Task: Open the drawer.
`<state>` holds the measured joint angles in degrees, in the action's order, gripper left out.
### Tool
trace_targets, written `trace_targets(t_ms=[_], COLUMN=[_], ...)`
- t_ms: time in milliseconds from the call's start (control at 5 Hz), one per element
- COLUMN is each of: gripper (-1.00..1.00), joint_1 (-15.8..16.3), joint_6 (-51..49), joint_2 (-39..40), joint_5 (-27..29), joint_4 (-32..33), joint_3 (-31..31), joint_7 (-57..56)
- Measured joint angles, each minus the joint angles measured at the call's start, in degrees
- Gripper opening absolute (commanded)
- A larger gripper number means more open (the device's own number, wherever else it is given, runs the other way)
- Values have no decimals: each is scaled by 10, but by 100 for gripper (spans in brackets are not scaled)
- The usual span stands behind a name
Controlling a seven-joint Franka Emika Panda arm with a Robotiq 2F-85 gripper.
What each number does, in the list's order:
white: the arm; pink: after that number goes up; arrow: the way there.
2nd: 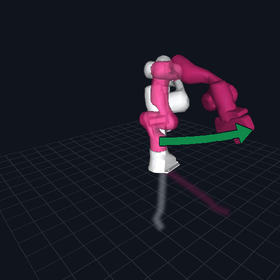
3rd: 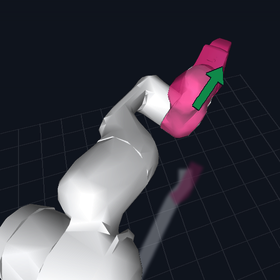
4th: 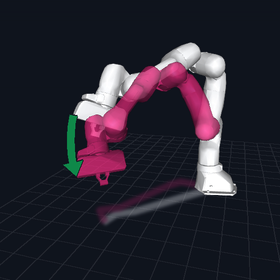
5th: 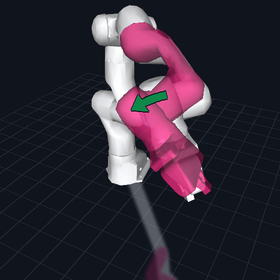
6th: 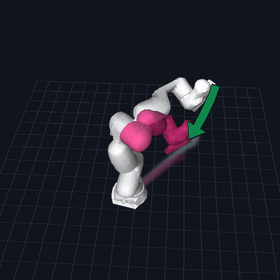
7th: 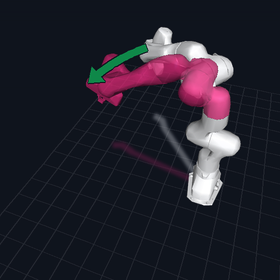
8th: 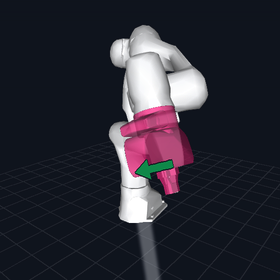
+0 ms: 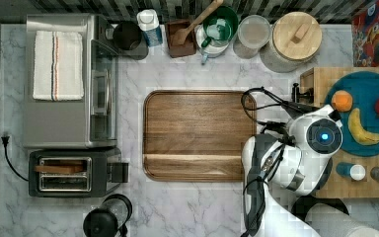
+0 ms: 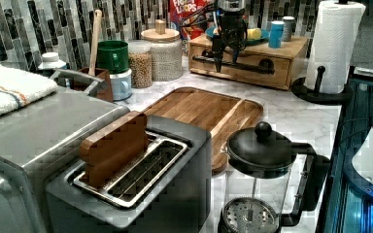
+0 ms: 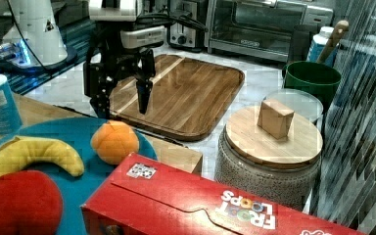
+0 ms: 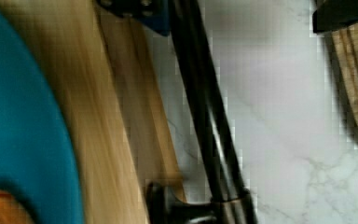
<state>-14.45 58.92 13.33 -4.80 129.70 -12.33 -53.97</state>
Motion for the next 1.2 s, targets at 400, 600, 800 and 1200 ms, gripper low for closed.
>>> trace_targets(t_ms=[400,600,800,1200], gripper=[100,100,100,100], joint_1=[-8,-16,-18,-13], joint_6=[5,48,73,73], joint_2=[16,27,38,34], joint_5=[26,54,61,31], joint_4=[0,0,0,6], joint_3=[4,13,19,17], joint_7=[0,-15,-19,-4])
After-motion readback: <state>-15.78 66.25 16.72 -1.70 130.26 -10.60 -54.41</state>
